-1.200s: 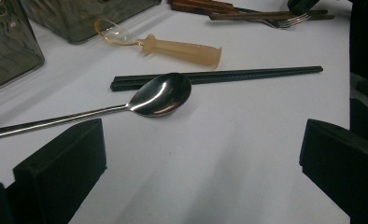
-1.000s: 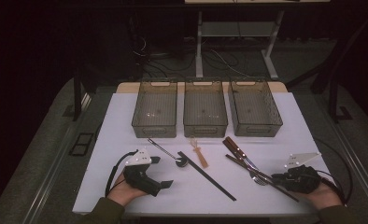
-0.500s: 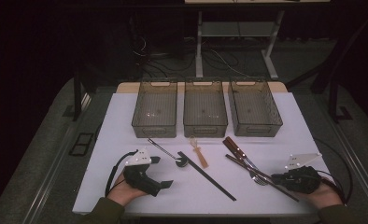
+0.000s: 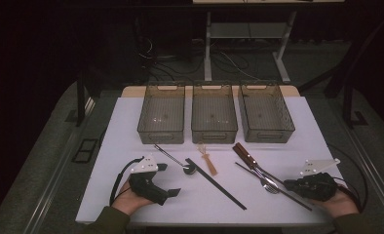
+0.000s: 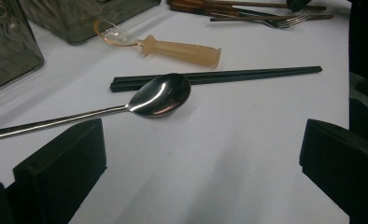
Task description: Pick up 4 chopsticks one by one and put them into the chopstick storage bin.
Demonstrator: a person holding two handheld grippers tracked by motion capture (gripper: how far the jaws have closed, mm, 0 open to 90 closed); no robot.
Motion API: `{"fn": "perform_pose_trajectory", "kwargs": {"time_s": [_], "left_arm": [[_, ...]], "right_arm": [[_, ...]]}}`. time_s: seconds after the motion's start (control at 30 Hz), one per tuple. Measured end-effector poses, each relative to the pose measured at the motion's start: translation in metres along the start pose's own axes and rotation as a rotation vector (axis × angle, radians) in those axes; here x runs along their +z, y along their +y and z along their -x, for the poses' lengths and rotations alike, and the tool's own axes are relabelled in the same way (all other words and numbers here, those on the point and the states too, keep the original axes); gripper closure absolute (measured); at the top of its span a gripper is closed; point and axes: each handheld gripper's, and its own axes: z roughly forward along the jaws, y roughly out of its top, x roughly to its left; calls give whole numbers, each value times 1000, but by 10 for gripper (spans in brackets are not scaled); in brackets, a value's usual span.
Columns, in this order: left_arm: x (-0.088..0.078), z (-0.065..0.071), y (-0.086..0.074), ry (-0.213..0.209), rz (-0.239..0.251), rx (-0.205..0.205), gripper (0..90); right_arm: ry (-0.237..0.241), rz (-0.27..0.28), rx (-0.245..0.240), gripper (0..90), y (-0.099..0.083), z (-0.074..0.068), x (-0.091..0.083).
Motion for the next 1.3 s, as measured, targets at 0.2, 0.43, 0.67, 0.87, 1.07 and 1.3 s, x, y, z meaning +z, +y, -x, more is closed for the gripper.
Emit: {"fn": "perform_pose_trajectory", "kwargs": {"time_s": [0.2, 0.43, 0.67, 0.87, 1.07, 1.3], "left_arm": [[0, 0, -1, -1, 0, 1, 0], [1, 0, -2, 2, -1, 2, 0], [2, 1, -2, 0, -11, 4, 0], [3, 1, -2, 11, -8, 3, 0], [3, 1, -3, 26, -12, 13, 0], [5, 0, -4, 30, -11, 23, 0]], "right_arm": [[-4, 11, 10, 838, 1, 1, -2], [-15, 45, 37, 838, 3, 1, -5], [-2, 95, 86, 838, 10, 0, -10], [-11, 126, 100, 838, 16, -2, -10], [-9, 171, 132, 837, 23, -3, -12], [-12, 196, 144, 838, 37, -4, -5]]}}
